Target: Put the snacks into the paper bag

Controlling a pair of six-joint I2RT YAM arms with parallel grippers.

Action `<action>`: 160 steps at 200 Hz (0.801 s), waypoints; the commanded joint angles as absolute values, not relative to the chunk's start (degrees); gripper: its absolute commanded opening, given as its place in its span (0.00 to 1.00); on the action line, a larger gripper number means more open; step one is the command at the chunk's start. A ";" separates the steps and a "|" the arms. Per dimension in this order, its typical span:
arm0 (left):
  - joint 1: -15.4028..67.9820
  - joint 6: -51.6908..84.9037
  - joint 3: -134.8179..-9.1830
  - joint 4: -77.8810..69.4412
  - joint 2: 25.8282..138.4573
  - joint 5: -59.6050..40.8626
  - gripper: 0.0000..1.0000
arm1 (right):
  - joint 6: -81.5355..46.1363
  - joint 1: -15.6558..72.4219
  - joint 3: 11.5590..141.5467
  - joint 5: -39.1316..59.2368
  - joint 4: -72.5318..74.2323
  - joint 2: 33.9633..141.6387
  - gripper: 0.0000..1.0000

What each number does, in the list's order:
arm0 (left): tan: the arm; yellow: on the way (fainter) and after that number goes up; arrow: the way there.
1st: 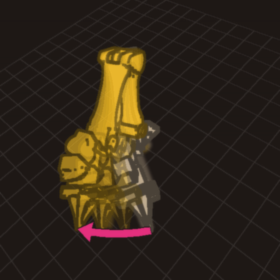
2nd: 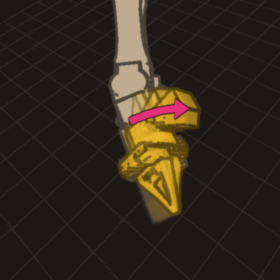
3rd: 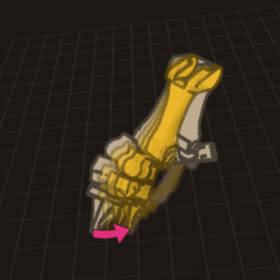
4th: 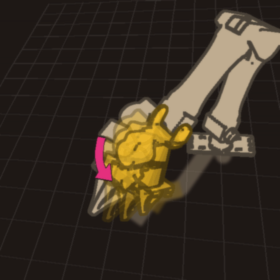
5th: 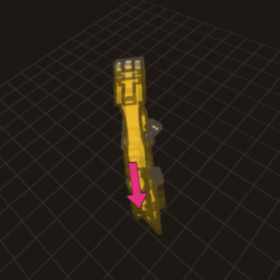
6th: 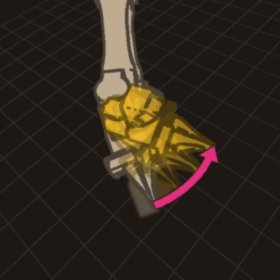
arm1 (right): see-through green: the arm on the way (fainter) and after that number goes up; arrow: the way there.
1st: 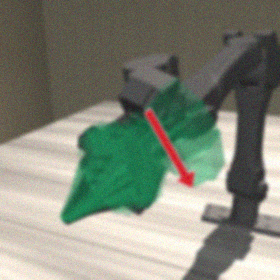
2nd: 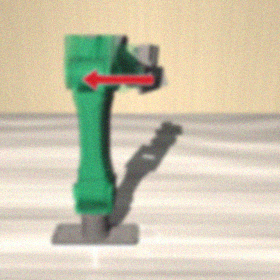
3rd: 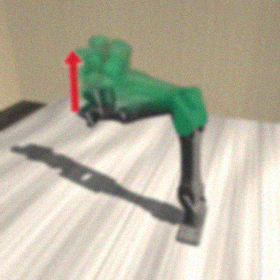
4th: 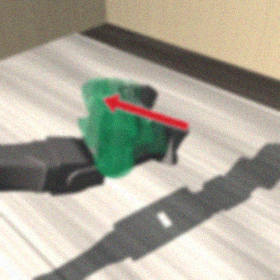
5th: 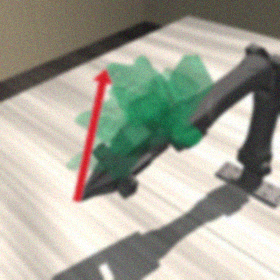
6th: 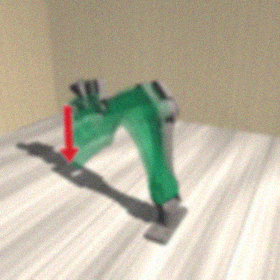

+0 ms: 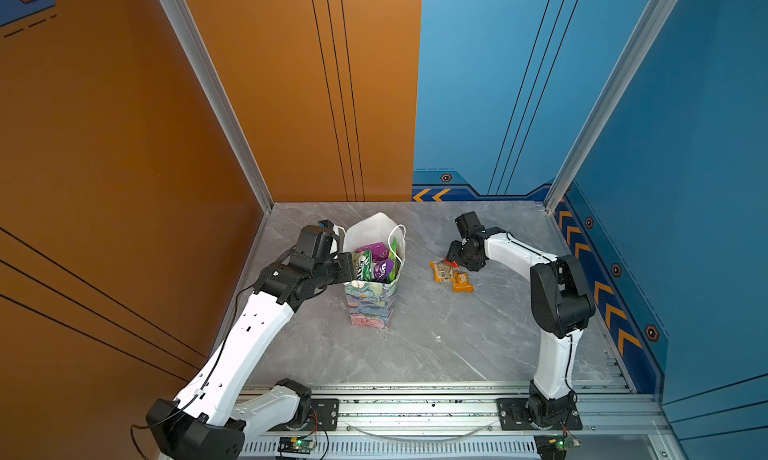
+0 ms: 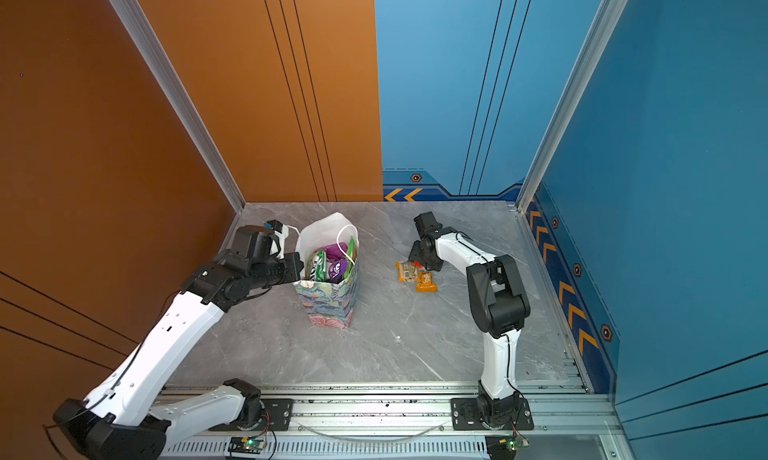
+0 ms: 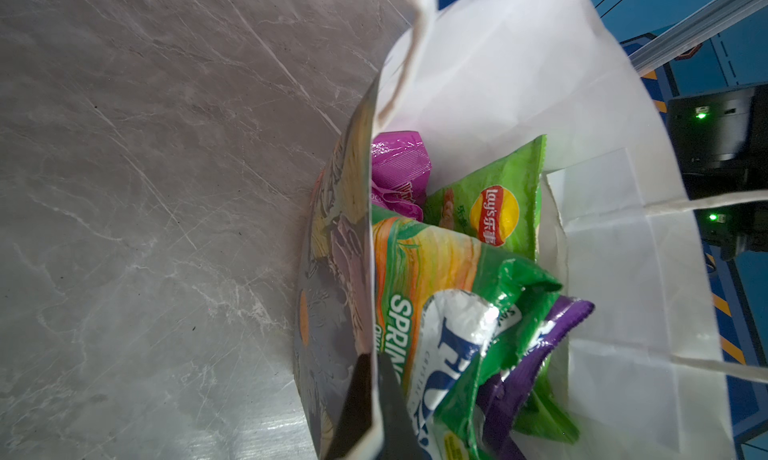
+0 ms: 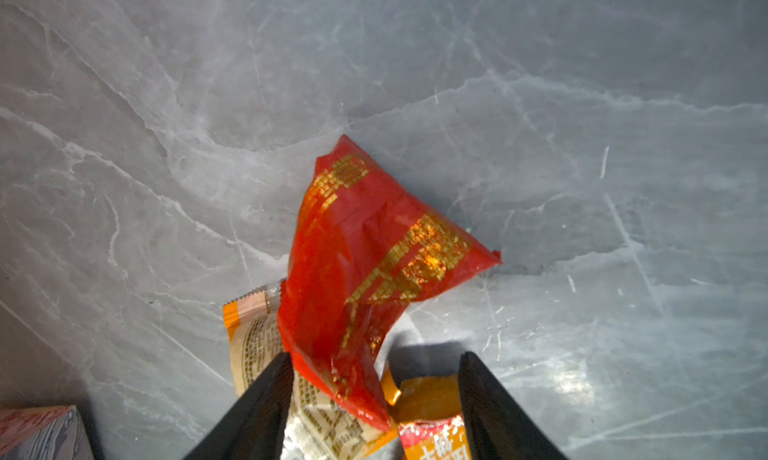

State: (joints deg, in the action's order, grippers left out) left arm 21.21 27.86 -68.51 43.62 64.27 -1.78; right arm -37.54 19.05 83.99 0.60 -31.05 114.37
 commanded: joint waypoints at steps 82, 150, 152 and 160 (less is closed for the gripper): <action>20.21 27.07 -68.75 39.81 62.16 -1.76 0.01 | -36.52 18.26 85.74 1.84 -33.00 120.49 0.51; 20.21 27.13 -68.87 39.81 62.39 -2.14 0.02 | -34.92 18.20 79.69 1.23 -30.09 114.20 0.16; 20.21 27.09 -68.90 39.81 62.44 -2.20 0.02 | -34.85 18.19 79.34 1.05 -30.00 113.91 0.15; 20.21 27.15 -68.86 39.81 62.57 -2.36 0.02 | -34.64 18.24 78.22 0.76 -29.68 112.61 0.12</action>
